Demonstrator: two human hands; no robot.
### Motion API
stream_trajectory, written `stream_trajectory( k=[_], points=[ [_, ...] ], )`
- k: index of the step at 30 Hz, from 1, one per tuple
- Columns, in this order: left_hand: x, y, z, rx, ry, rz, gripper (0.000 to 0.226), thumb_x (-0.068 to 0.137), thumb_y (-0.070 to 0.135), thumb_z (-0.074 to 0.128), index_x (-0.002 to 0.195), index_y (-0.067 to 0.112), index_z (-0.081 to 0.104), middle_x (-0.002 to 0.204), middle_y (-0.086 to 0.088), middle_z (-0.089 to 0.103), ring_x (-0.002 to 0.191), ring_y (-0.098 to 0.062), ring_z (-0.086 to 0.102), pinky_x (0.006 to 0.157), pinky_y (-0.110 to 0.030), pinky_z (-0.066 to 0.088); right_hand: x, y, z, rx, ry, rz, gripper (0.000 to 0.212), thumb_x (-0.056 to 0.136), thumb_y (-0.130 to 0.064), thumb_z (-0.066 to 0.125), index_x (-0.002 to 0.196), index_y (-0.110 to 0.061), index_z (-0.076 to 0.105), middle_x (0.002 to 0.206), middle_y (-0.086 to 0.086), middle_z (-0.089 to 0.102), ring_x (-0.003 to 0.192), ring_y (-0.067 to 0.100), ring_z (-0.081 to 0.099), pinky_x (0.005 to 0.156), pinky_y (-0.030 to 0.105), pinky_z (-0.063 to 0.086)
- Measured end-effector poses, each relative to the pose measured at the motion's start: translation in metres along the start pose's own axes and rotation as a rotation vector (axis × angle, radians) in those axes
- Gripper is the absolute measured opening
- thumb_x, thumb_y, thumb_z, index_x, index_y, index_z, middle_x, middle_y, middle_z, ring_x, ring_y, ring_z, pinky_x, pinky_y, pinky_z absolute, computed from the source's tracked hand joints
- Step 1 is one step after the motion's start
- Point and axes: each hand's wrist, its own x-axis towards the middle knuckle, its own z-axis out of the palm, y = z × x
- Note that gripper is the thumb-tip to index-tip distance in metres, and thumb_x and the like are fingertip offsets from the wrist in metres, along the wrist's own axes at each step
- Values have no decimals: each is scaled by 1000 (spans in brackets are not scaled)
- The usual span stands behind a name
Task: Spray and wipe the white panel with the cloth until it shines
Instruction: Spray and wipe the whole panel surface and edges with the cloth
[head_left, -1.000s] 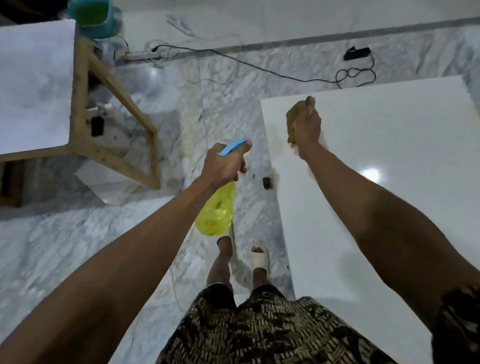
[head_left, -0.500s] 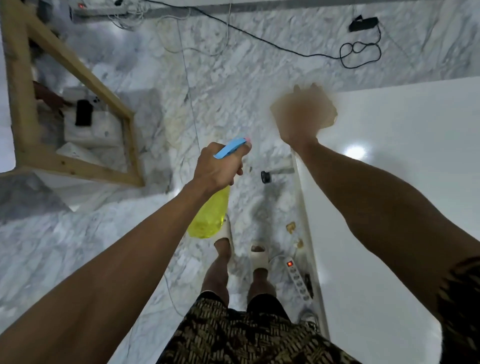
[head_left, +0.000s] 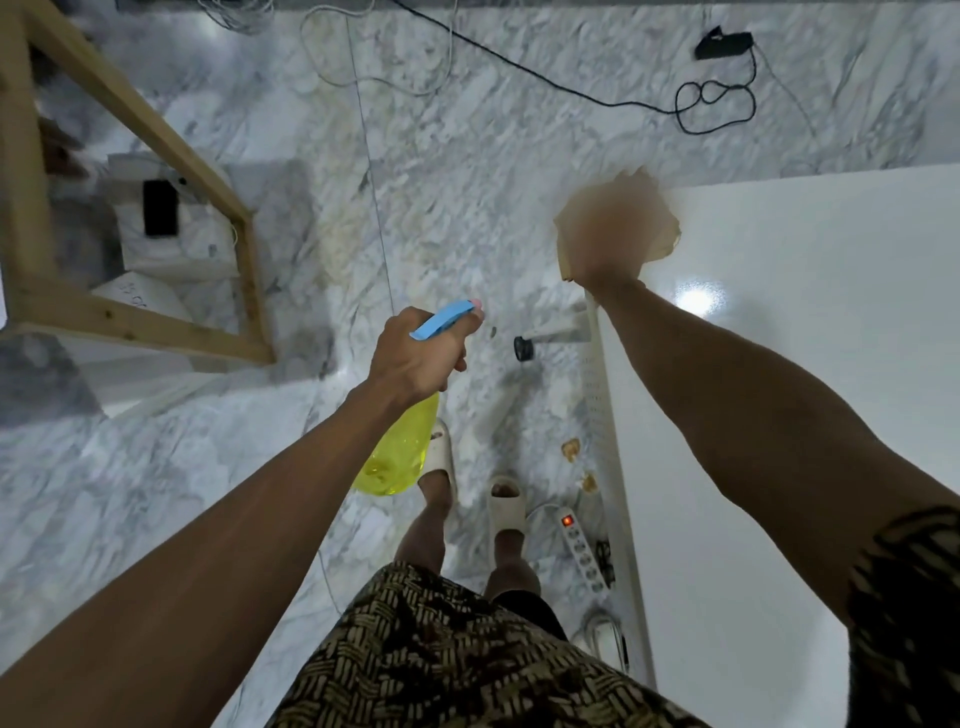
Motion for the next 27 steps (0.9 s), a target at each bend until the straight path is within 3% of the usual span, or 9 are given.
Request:
stream_trajectory(
  k=[6,10,15,20,27],
  points=[
    [-9,-1,3,-26,-5,5,58,95,57,69,61,10,69,70,-9,77,41,-16,56,48,-20,46,-20,10,3,-11,27,-47,83,96,-55,30,153,2,11,162,23,11,150,37,8,120,56,5],
    [-17,-2,7,-21,10,11,59,94,58,69,63,9,69,69,-9,77,41,-15,56,55,-26,48,-43,19,7,10,35,-60,80,95,-48,35,152,4,15,161,23,16,150,38,11,120,57,8],
    [-30,-3,17,-2,21,38,58,96,56,68,62,8,68,72,-11,77,40,-13,55,46,-16,46,-81,39,11,21,76,-88,79,94,-47,38,152,3,20,159,23,22,149,38,16,120,55,11],
    [-50,-15,43,37,20,64,60,95,59,66,60,10,68,70,-7,78,45,-17,60,61,-27,52,-134,66,18,28,83,-103,78,94,-48,38,152,2,22,159,22,22,149,37,15,121,54,9],
    [-107,-45,101,67,12,79,61,96,58,65,60,10,69,69,-7,77,43,-15,60,61,-27,51,-212,104,25,-32,21,-96,79,94,-52,28,153,0,19,161,20,18,150,34,13,122,53,6]
  ],
)
